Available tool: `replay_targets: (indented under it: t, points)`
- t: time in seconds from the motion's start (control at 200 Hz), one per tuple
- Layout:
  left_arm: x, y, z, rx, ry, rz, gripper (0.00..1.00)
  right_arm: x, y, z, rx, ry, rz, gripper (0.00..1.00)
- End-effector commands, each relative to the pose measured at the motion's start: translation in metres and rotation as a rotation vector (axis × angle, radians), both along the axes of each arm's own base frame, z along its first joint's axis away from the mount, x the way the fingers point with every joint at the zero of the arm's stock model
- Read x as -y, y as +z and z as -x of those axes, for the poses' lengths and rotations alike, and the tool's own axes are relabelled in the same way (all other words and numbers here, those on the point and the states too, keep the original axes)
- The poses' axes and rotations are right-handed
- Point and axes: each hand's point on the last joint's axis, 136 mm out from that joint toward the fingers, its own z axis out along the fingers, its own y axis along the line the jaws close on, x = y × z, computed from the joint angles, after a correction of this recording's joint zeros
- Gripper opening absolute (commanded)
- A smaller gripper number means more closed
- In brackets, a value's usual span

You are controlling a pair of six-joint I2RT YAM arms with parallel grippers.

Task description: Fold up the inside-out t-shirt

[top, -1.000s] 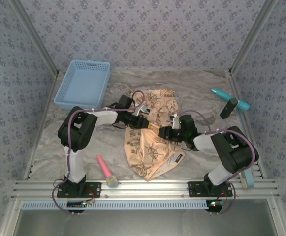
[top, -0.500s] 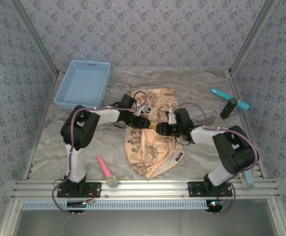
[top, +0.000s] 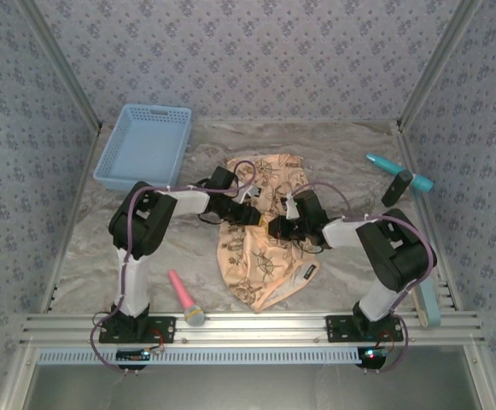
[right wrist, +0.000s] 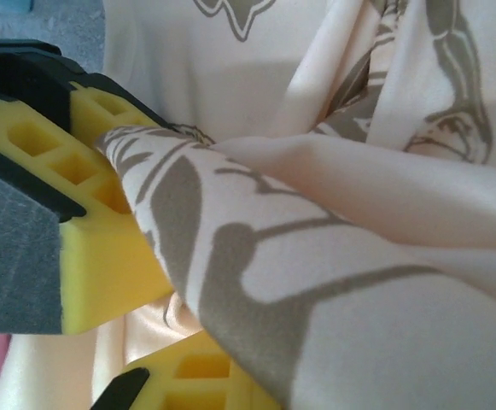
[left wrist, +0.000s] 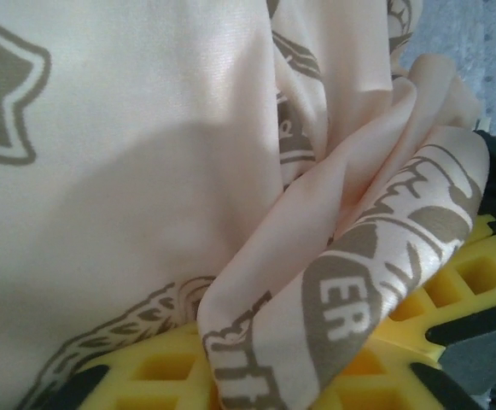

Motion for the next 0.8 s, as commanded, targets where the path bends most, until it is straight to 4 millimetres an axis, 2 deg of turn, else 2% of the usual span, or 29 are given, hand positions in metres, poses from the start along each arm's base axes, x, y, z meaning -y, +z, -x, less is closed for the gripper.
replay_targets:
  t: [0.0,0.09,0.185,0.27,0.3,0.365,0.445,0.535,0.58,0.67,0.795]
  points:
    - [-0.012,-0.003,0.005,-0.009,0.010,-0.025,0.34,-0.005,0.039,0.004,0.082,0.064,-0.037,0.00]
    - [-0.020,0.004,-0.001,0.016,0.028,-0.036,0.44,-0.008,0.074,0.016,0.180,0.156,-0.096,0.00]
    - [-0.022,0.007,-0.008,0.039,0.029,-0.061,0.46,-0.011,0.106,0.038,0.299,0.278,-0.129,0.00]
    - [-0.017,0.015,-0.015,0.046,0.044,-0.043,0.48,-0.010,0.119,0.054,0.357,0.347,-0.112,0.00]
    - [-0.016,0.016,-0.018,0.047,0.055,-0.043,0.48,-0.011,0.122,0.059,0.375,0.372,-0.104,0.07]
    - [-0.015,0.017,-0.023,0.050,0.074,-0.050,0.48,-0.018,0.120,0.071,0.396,0.434,-0.065,0.16]
    - [-0.015,0.013,-0.024,0.026,0.082,-0.060,0.49,-0.033,0.099,0.091,0.371,0.538,0.008,0.24]
    - [-0.015,0.008,-0.019,0.006,0.081,-0.066,0.49,-0.052,0.077,0.110,0.288,0.617,0.011,0.25]
    - [-0.018,0.008,-0.015,0.003,0.078,-0.068,0.49,-0.056,0.071,0.112,0.246,0.613,-0.009,0.25]
    - [-0.030,0.012,-0.008,0.003,0.090,-0.086,0.49,-0.044,0.073,0.098,0.206,0.521,-0.018,0.28]
    - [-0.039,0.029,0.010,-0.010,0.072,-0.076,0.49,-0.005,0.083,0.069,0.194,0.335,0.033,0.38]
